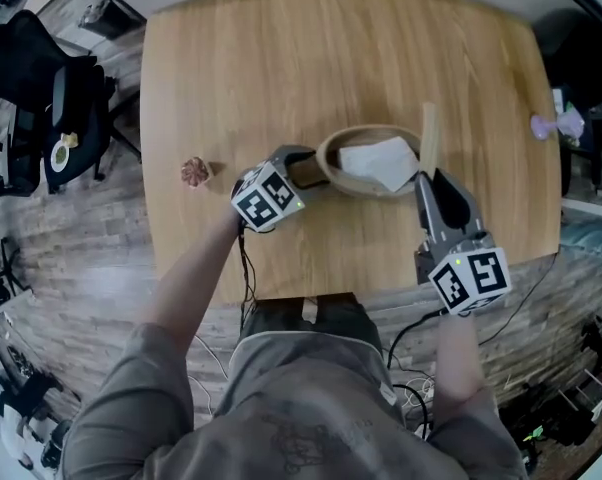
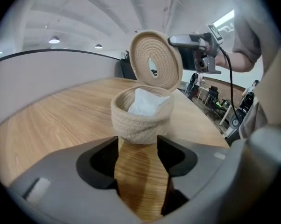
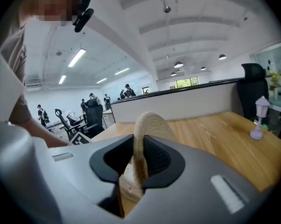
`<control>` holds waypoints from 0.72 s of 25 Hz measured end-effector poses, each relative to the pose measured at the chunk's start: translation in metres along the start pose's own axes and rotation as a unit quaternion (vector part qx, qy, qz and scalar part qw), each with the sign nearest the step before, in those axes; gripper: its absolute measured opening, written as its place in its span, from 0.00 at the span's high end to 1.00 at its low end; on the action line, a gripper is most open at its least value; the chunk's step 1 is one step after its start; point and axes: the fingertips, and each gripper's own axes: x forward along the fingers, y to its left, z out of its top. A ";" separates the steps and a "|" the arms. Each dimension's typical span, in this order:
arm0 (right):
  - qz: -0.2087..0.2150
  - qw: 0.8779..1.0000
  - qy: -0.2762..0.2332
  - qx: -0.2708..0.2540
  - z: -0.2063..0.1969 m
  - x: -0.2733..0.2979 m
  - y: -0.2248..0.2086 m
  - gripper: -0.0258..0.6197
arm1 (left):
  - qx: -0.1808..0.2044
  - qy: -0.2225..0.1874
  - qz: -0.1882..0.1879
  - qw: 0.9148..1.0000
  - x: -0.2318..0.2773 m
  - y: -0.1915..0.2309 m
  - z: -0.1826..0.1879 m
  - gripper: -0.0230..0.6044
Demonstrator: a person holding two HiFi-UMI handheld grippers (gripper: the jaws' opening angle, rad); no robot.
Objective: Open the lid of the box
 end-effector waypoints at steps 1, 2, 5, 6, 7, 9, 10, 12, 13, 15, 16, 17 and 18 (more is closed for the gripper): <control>-0.005 1.000 -0.005 -0.003 0.004 -0.003 -0.002 0.84 | -0.002 -0.002 0.006 1.000 -0.005 0.001 0.001 0.55; -0.009 1.000 -0.011 -0.004 0.008 -0.006 -0.002 0.84 | -0.003 -0.004 0.013 1.000 -0.010 0.002 0.002 0.55; -0.015 0.999 -0.029 -0.005 0.023 -0.013 -0.001 0.84 | -0.002 -0.012 0.038 0.999 -0.029 0.005 0.007 0.57; -0.016 0.999 -0.034 -0.006 0.029 -0.015 0.001 0.84 | 0.000 -0.015 0.047 0.999 -0.035 0.006 0.009 0.58; -0.016 0.999 -0.039 -0.008 0.035 -0.017 0.003 0.84 | 0.003 -0.019 0.057 0.998 -0.043 0.008 0.012 0.58; -0.020 0.999 -0.049 -0.010 0.048 -0.022 0.005 0.85 | 0.007 -0.033 0.079 0.996 -0.061 0.012 0.027 0.58; -0.023 0.998 -0.056 -0.010 0.056 -0.025 0.007 0.85 | 0.008 -0.045 0.089 0.995 -0.071 0.013 0.036 0.59; -0.025 0.997 -0.071 -0.010 0.073 -0.034 0.011 0.85 | 0.008 -0.074 0.099 0.992 -0.092 0.012 0.058 0.61; -0.024 0.996 -0.080 -0.012 0.083 -0.039 0.014 0.85 | 0.009 -0.088 0.102 0.991 -0.103 0.011 0.068 0.61; -0.021 0.995 -0.100 -0.019 0.105 -0.050 0.022 0.85 | 0.016 -0.109 0.112 0.988 -0.125 0.010 0.089 0.62; -0.019 0.993 -0.110 -0.024 0.117 -0.055 0.026 0.85 | 0.023 -0.117 0.121 0.985 -0.137 0.011 0.099 0.62; -0.018 0.992 -0.121 -0.029 0.128 -0.061 0.030 0.85 | 0.030 -0.126 0.130 0.983 -0.148 0.011 0.109 0.63; -0.017 0.991 -0.131 -0.033 0.140 -0.066 0.034 0.85 | 0.037 -0.137 0.140 0.980 -0.160 0.012 0.121 0.63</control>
